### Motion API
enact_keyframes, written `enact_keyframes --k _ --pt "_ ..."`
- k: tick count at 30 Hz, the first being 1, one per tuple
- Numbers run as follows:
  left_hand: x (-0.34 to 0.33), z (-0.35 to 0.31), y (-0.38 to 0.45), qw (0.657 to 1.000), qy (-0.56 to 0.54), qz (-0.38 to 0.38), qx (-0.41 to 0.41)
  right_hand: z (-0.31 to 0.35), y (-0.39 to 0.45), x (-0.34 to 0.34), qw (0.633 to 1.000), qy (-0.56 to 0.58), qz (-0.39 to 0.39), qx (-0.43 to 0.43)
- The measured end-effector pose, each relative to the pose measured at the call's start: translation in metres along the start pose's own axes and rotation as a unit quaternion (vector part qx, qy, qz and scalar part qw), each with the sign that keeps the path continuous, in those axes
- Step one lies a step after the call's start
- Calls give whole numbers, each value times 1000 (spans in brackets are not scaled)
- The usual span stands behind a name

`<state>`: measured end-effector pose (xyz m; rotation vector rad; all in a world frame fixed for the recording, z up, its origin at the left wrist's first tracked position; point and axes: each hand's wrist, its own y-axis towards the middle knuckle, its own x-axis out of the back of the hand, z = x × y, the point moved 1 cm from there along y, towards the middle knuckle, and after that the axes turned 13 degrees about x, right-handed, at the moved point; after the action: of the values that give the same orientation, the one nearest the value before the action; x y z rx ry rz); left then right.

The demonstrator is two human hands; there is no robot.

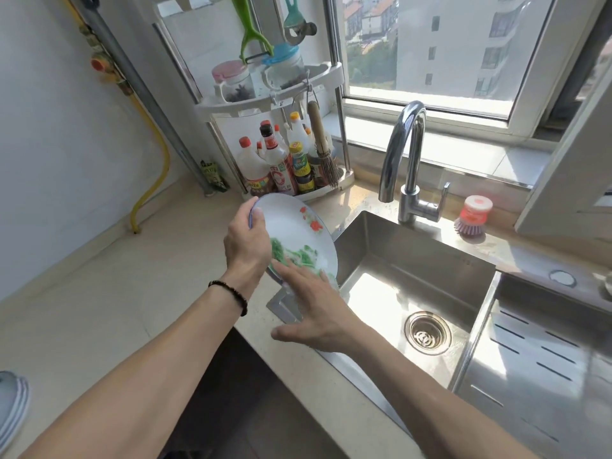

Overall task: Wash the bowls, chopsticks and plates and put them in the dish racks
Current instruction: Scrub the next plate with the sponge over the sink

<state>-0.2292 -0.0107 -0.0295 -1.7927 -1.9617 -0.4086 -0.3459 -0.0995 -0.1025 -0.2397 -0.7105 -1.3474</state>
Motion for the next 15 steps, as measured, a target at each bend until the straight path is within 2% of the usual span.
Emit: enact_keyframes --k 4,7,9,11,13,15 --pt "6 5 0 999 -28 21 19 -25 -5 10 994 -98 -8 -37" --pt "5 6 -4 999 -29 -15 24 -9 2 6 999 -46 -9 -4" --pt "9 6 -1 999 -31 0 23 -1 1 1 1000 -17 12 22" --pt "14 8 2 999 -29 35 18 -17 -3 7 997 -73 20 5" --pt "17 8 0 999 -30 37 17 -26 -5 12 990 -134 28 -32" --pt "15 9 -2 999 -29 5 17 -13 -2 3 995 -94 20 -9"
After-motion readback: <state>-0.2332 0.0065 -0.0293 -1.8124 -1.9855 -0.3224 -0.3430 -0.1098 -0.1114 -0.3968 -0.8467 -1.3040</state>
